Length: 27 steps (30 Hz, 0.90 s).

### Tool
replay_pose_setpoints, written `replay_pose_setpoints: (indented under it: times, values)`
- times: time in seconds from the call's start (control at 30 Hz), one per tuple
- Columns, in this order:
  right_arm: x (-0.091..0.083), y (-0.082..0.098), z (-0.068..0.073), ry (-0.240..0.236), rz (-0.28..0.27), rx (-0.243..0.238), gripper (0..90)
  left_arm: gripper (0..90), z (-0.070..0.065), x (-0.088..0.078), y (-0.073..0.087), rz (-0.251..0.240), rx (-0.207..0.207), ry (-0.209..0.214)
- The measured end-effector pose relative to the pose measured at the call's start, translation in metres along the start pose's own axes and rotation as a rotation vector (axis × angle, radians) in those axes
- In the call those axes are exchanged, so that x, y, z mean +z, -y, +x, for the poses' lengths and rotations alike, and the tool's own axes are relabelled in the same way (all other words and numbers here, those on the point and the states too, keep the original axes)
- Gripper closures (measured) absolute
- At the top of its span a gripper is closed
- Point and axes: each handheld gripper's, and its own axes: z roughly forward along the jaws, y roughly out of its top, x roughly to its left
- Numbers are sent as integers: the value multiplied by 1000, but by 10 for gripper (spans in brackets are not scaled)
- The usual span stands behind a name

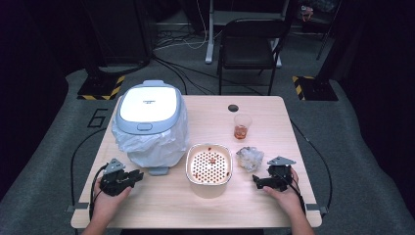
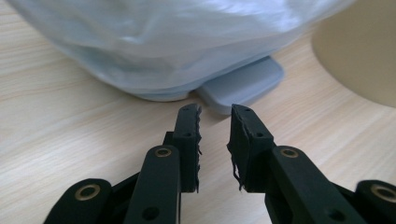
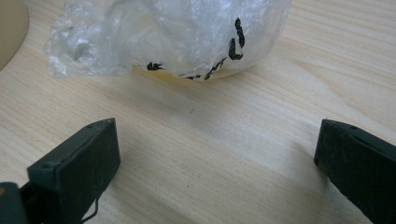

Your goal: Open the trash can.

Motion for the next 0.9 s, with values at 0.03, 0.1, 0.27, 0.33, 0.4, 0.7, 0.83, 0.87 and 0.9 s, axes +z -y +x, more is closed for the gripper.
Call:
replay_pose_setpoints:
  times: [0.03,0.1,0.27,0.33,0.4,0.7,0.83,0.87,0.9]
  values:
    - [0,0,0,0,0,1,0,728,-2,0,-1,-2,9,-7]
    - [0,0,0,0,0,0,0,811,-8,0,-6,-20,15,10]
    - [0,0,0,0,0,0,0,900,-11,3,-10,3,39,23]
    - [0,0,0,0,0,0,0,900,-13,6,-11,3,29,31]
    - [0,0,0,0,0,0,0,900,-15,8,-13,11,30,43]
    - [0,0,0,0,0,0,0,900,-25,21,-27,-2,32,67]
    - [0,0,0,0,0,0,0,900,-25,30,-27,15,18,39]
    - [0,0,0,0,0,0,0,900,-25,31,-27,14,26,32]
    - [0,0,0,0,0,1,0,900,-26,32,-27,13,36,24]
